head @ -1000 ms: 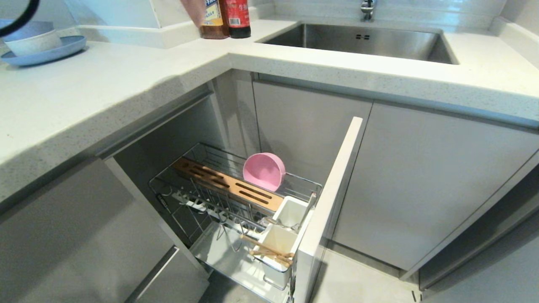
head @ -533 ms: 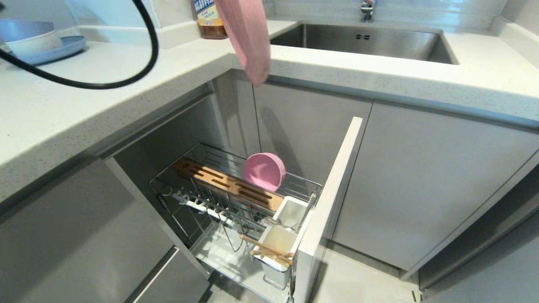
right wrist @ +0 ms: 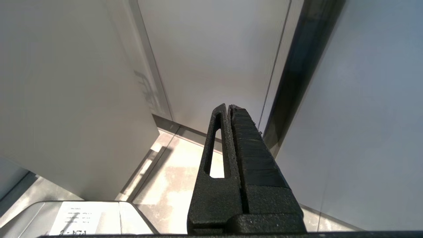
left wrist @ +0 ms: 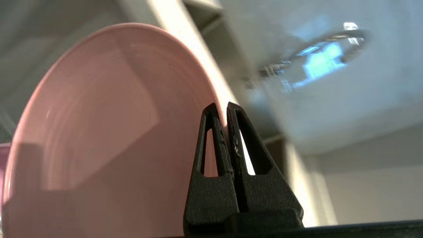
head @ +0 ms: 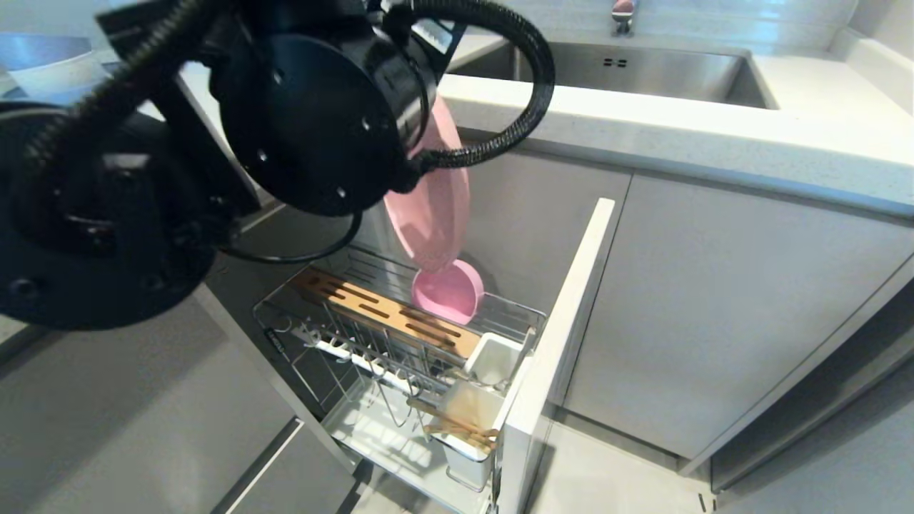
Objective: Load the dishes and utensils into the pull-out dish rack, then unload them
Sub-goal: Pick up the plate and place it in the cupboard
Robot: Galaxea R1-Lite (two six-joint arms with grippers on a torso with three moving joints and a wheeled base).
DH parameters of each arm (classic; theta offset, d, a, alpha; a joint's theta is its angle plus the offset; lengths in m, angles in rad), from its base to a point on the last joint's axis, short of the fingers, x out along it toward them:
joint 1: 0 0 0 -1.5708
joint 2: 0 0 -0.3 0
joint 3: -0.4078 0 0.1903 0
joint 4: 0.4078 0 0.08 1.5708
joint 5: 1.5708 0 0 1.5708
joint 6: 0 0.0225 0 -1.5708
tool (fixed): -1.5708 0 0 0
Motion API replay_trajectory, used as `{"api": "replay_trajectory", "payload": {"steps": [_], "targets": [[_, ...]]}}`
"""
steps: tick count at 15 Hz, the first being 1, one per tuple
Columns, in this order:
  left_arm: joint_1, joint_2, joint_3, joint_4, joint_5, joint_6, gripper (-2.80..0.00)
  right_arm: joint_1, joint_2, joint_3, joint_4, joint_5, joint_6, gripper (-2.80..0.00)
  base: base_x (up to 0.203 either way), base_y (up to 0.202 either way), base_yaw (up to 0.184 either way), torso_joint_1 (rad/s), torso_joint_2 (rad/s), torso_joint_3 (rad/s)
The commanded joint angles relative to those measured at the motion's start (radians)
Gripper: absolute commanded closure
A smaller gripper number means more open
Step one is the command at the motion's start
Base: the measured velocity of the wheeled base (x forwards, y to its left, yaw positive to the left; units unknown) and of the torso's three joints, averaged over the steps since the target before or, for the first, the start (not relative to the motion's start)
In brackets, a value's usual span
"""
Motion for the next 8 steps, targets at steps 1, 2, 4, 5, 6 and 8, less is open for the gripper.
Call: {"api": "replay_trajectory", "payload": {"steps": [1,2,4,5,6,8], "targets": [[0.027,0.029,0.040,-0.001,0.026,-0.035,0.00,0.001,0.000,0.002,0.000,0.000,0.000,0.00,0.000,0.000,0.000,0.000,0.00,0.000],[0.035,0.038,0.053,-0.001,0.042,-0.048,0.00,0.000,0.000,0.002,0.000,0.000,0.000,0.00,0.000,0.000,0.000,0.000,0.00,0.000],[0.043,0.052,0.085,0.000,0.073,-0.097,0.00,0.001,0.000,0.002,0.000,0.000,0.000,0.00,0.000,0.000,0.000,0.000,0.00,0.000],[0.044,0.056,0.105,0.000,0.090,-0.115,0.00,0.001,0.000,0.002,0.000,0.000,0.000,0.00,0.000,0.000,0.000,0.000,0.00,0.000],[0.044,0.060,0.122,0.000,0.109,-0.130,0.00,0.001,0.000,0.002,0.000,0.000,0.000,0.00,0.000,0.000,0.000,0.000,0.00,0.000],[0.046,0.072,0.160,0.001,0.148,-0.190,0.00,0.001,0.000,0.002,0.000,0.000,0.000,0.00,0.000,0.000,0.000,0.000,0.00,0.000]]}}
